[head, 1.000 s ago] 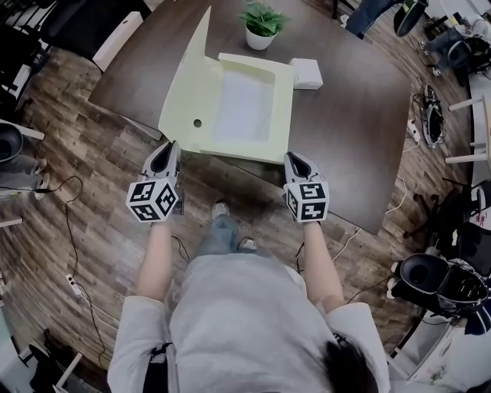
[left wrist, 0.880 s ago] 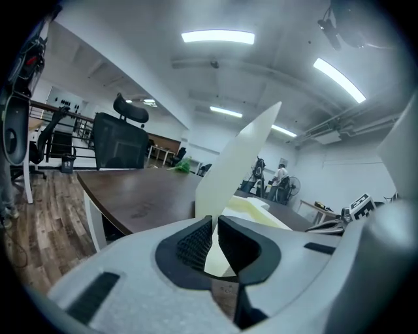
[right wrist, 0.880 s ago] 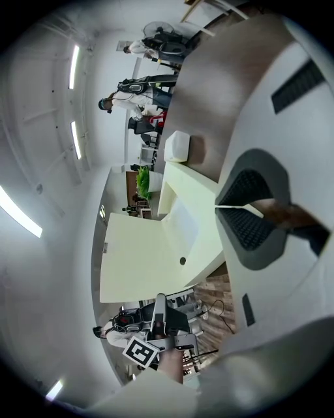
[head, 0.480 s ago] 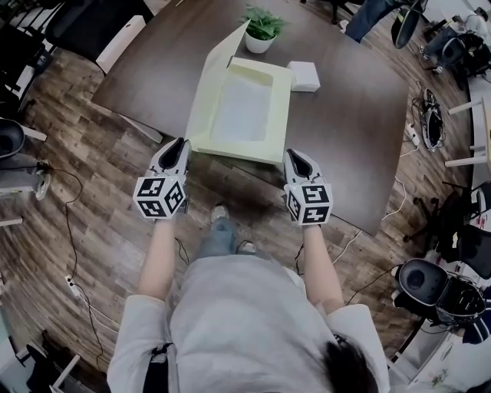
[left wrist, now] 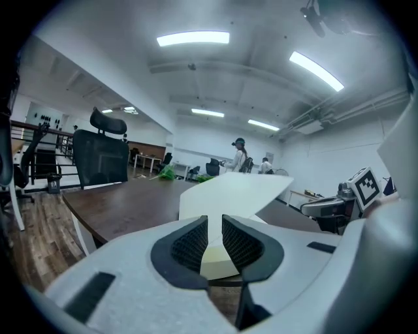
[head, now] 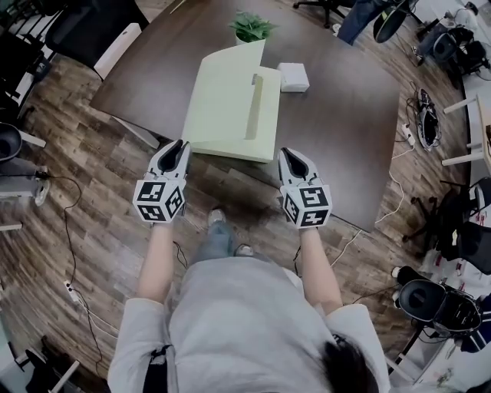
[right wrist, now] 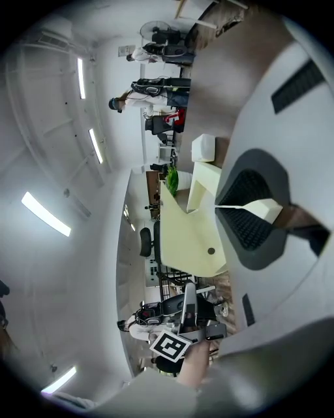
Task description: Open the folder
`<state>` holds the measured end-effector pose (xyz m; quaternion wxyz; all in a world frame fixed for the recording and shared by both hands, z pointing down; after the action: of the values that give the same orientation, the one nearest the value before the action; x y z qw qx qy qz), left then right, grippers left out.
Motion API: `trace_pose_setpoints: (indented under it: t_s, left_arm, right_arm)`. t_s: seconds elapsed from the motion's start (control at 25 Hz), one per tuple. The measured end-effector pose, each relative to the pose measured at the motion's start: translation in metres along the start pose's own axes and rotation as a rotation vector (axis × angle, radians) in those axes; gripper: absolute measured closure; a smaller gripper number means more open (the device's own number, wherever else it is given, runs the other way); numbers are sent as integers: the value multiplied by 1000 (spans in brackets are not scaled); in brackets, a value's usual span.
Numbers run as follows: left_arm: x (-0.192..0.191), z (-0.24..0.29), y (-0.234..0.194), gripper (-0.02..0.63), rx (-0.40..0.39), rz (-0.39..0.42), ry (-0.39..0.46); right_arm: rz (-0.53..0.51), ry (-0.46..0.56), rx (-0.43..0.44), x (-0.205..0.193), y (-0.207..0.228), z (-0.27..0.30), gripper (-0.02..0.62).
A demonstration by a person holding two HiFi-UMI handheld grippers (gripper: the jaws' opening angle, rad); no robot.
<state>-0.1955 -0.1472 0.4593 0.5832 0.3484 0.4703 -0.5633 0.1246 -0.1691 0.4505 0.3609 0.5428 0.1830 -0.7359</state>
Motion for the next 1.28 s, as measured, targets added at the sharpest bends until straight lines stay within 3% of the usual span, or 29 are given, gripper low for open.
trace_pose_setpoints:
  t_s: [0.24, 1.28]
  left_arm:
    - [13, -18, 11, 586, 21, 42, 53]
    - [50, -111, 72, 589, 53, 122, 232]
  right_arm:
    - [-8, 36, 24, 7, -6, -13, 580]
    - [-78, 223, 77, 43, -41, -89, 578]
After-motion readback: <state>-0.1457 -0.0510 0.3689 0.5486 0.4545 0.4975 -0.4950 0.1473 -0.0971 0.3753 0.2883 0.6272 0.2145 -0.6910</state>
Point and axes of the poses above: the fingertips, and each gripper's own axes: z forward along the fingers, y to its right, x out of its top, the point moved 9 cm from there along -z, backward along the fingers, and after that the axes turned 12 degrees about x, right-handed, at the moved point
